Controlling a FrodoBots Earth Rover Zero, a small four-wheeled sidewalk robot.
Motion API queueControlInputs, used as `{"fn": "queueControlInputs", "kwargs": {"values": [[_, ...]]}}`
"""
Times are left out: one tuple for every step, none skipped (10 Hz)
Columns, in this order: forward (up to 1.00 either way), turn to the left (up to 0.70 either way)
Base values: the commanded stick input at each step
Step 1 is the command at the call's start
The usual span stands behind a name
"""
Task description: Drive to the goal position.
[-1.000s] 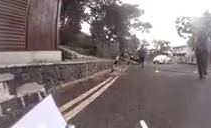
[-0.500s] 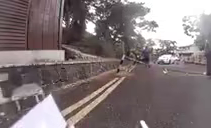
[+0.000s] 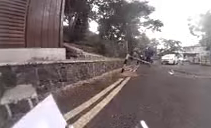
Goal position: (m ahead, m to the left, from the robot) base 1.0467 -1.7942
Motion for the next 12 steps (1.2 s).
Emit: {"fn": "queueControlInputs", "kwargs": {"values": [[0.45,0.27],[0.45,0.27],[0.45,0.27],[0.45,0.00],[0.45,0.00],[0.45,0.00],[0.45,0.00],[0.45,0.00],[0.45,0.00],[0.45,0.00],[0.45,0.00],[0.45,0.00]]}}
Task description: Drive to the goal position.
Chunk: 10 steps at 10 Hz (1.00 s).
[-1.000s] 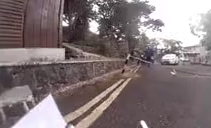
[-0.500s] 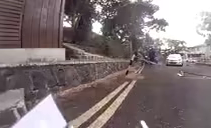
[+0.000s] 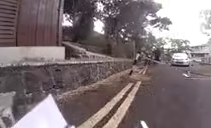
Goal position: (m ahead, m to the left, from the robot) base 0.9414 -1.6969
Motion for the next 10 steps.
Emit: {"fn": "queueControlInputs", "kwargs": {"values": [[0.45,0.00],[0.45,0.00],[0.45,0.00],[0.45,0.00],[0.45,0.00],[0.45,0.00],[0.45,0.00],[0.45,0.00],[0.45,0.00],[0.45,0.00]]}}
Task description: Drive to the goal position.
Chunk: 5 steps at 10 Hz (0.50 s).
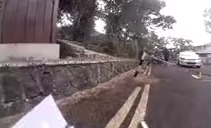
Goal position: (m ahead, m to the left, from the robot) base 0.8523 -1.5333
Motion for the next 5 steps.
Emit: {"fn": "queueControlInputs", "kwargs": {"values": [[0.45,0.00],[0.45,0.00],[0.45,0.00],[0.45,0.00],[0.45,0.00]]}}
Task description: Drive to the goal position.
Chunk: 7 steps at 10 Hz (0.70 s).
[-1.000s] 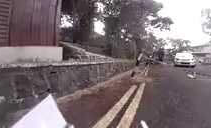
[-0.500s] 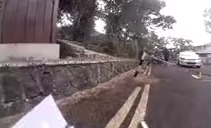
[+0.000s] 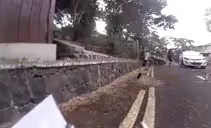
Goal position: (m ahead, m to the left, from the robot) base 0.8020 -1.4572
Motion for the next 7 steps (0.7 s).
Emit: {"fn": "queueControlInputs", "kwargs": {"values": [[0.45,0.00],[0.45,0.00],[0.45,0.00],[0.45,0.00],[0.45,0.00],[0.45,0.00],[0.45,0.00]]}}
